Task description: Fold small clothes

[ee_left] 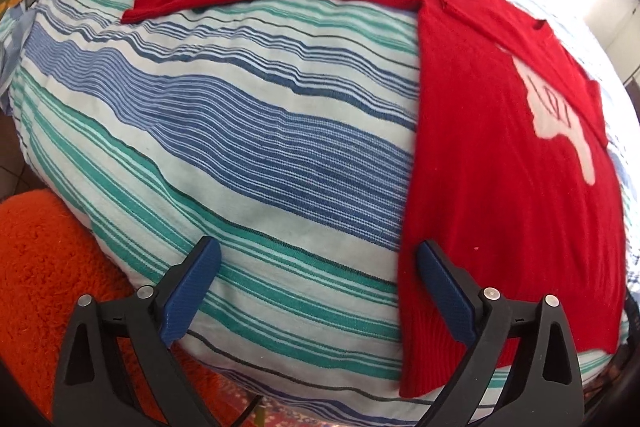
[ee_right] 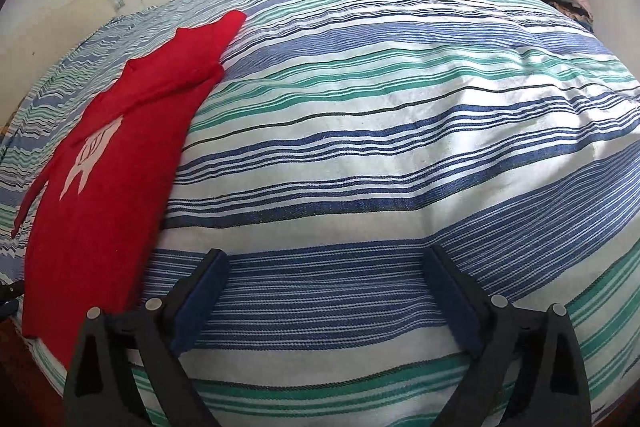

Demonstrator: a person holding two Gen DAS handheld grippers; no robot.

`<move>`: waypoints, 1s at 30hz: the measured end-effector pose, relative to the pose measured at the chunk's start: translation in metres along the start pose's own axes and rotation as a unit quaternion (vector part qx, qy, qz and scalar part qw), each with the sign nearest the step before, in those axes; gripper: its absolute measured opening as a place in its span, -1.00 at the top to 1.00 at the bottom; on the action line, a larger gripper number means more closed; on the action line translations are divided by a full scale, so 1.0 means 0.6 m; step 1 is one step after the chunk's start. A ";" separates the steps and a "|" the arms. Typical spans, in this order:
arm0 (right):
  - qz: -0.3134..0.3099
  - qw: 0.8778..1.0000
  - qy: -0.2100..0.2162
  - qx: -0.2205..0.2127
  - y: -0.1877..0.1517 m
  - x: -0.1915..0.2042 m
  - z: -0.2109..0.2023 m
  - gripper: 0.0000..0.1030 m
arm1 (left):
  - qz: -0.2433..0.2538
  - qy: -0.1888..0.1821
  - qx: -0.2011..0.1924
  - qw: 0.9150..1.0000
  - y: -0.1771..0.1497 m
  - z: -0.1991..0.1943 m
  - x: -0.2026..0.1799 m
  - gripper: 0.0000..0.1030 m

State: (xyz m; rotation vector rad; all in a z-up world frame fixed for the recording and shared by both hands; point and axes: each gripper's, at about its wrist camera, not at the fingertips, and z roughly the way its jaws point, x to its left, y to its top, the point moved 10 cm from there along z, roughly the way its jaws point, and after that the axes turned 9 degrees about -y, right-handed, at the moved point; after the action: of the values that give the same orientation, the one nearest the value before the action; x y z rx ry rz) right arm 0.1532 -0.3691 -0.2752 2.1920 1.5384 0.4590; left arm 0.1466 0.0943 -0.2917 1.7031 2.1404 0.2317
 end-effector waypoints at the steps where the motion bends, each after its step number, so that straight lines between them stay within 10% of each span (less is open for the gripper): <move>1: -0.003 1.000 -0.001 0.000 0.000 0.004 0.000 -0.93 | 0.001 0.001 0.001 1.000 -0.001 0.001 0.000 -0.93; 30: -0.020 1.000 -0.009 -0.003 0.001 0.016 0.008 -0.99 | 0.010 0.002 0.026 1.000 -0.006 0.017 -0.006 -0.99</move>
State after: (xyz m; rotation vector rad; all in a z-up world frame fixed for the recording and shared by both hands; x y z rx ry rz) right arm 0.1595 -0.3613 -0.2787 2.1516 1.5669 0.4291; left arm 0.1483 0.0887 -0.3015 1.7556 2.1497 0.1881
